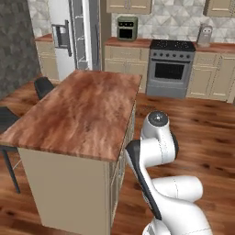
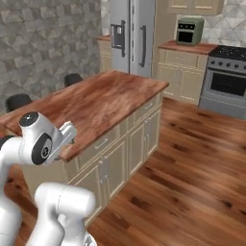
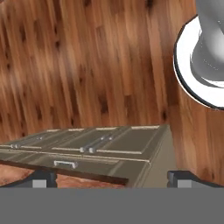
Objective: Retrieve the bottle and the shaker from the cabinet and place them next to the mixing bowl on the counter. Then add garlic from the fridge to the mixing bowl.
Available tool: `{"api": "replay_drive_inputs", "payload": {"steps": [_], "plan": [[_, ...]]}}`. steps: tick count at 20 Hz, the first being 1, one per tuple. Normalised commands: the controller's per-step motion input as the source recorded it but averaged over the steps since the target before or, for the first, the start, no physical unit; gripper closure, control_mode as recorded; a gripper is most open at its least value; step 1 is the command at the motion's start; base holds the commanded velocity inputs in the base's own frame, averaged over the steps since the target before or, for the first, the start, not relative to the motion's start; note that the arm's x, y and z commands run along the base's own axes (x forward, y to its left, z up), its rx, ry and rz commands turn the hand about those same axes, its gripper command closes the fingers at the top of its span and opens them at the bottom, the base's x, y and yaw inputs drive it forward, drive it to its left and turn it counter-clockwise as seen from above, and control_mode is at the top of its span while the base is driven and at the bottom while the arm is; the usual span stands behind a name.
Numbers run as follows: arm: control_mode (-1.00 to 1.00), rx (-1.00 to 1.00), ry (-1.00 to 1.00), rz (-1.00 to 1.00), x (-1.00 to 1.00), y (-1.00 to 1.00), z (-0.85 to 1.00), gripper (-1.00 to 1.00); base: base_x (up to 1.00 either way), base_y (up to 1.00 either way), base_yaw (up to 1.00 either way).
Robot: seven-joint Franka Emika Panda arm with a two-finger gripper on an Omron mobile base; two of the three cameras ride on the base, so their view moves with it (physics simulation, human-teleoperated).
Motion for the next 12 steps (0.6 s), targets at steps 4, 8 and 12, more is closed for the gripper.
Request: {"api": "replay_drive_inputs", "payload": {"steps": [4,8,12], "plan": [[1.0,0.0,0.0,0.0,0.0,0.0,0.0,-1.0,-0.04,0.99,-0.34],[1.0,0.0,0.0,0.0,0.0,0.0,0.0,-1.0,-0.08,1.0,-0.32],[1.0,0.0,0.0,0.0,0.0,0.0,0.0,-1.0,-0.17,1.0,-0.3]]}}
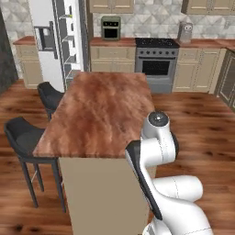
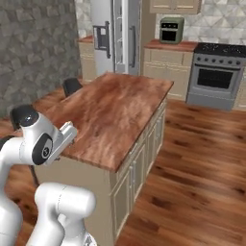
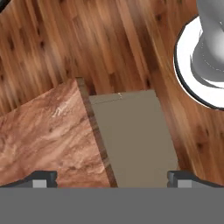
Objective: Retrieve the bottle and the shaker from the cabinet and place them next to the mixing bowl on the counter. Then add garlic from the fridge to the mixing bowl.
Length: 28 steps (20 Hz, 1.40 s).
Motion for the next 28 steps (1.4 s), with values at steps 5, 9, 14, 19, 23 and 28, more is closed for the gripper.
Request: {"api": "replay_drive_inputs", "payload": {"steps": [5,9,14,19,23,28], "plan": [[1.0,0.0,0.0,0.0,0.0,0.0,0.0,-1.0,-0.26,1.0,-0.3],[1.0,0.0,0.0,0.0,0.0,0.0,0.0,-1.0,-0.27,1.0,-0.3],[1.0,0.0,0.0,0.0,0.0,0.0,0.0,-1.0,-0.26,1.0,-0.31],[1.0,0.0,0.0,0.0,0.0,0.0,0.0,-1.0,-0.17,1.0,-0.3],[1.0,0.0,0.0,0.0,0.0,0.0,0.0,-1.0,-0.15,1.0,-0.29],[1.0,0.0,0.0,0.0,0.0,0.0,0.0,-1.0,-0.06,1.0,-0.28]]}}
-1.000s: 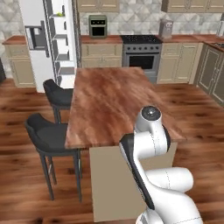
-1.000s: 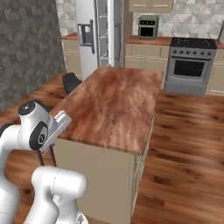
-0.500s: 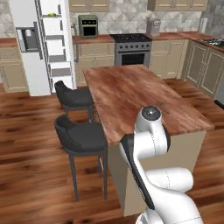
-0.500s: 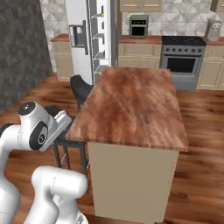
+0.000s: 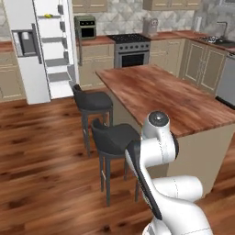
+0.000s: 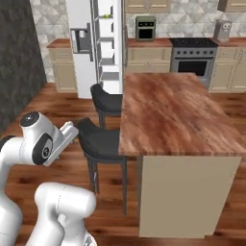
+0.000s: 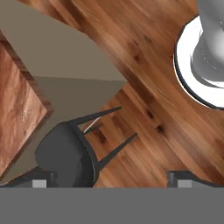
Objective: Retrieve the bottle and the shaker from the cabinet and place them next to the mixing bowl on the counter. Then add garlic from the fridge to the mixing bowl.
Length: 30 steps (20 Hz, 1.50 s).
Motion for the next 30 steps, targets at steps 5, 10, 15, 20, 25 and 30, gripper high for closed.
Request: {"api": "replay_drive_inputs", "payload": {"steps": [5,10,15,20,25,30], "plan": [[1.0,0.0,0.0,0.0,0.0,0.0,0.0,-1.0,0.0,1.0,-0.26],[1.0,0.0,0.0,0.0,0.0,0.0,0.0,-1.0,0.0,1.0,-0.24],[1.0,0.0,0.0,0.0,0.0,0.0,0.0,-1.0,0.4,1.0,-0.13],[1.0,0.0,0.0,0.0,0.0,0.0,0.0,-1.0,0.93,0.85,-0.06],[1.0,0.0,0.0,0.0,0.0,0.0,0.0,-1.0,0.98,0.79,-0.02],[1.0,0.0,0.0,0.0,0.0,0.0,0.0,-1.0,1.0,0.71,0.0]]}}
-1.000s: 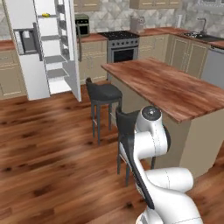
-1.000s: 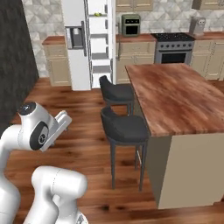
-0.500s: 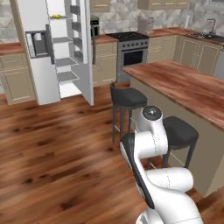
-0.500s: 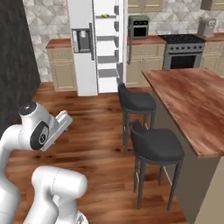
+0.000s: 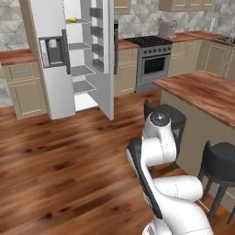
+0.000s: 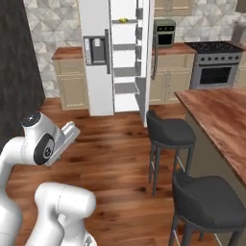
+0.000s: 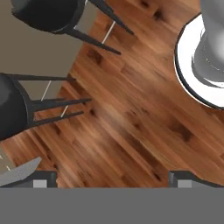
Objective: Retrieve the bottle and the shaker from the cabinet and place them next to the mixing bowl on the counter. Then add garlic from the fridge to the mixing bowl.
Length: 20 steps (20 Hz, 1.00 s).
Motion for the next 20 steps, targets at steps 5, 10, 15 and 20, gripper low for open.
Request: {"api": "replay_drive_inputs", "payload": {"steps": [5,10,15,20], "plan": [[1.0,0.0,0.0,0.0,0.0,0.0,0.0,-1.0,1.0,0.38,0.0],[1.0,0.0,0.0,0.0,0.0,0.0,0.0,-1.0,1.0,0.06,0.0],[1.0,0.0,0.0,0.0,0.0,0.0,0.0,-1.0,1.0,0.0,0.0],[1.0,0.0,0.0,0.0,0.0,0.0,0.0,-1.0,1.0,0.0,0.0]]}}
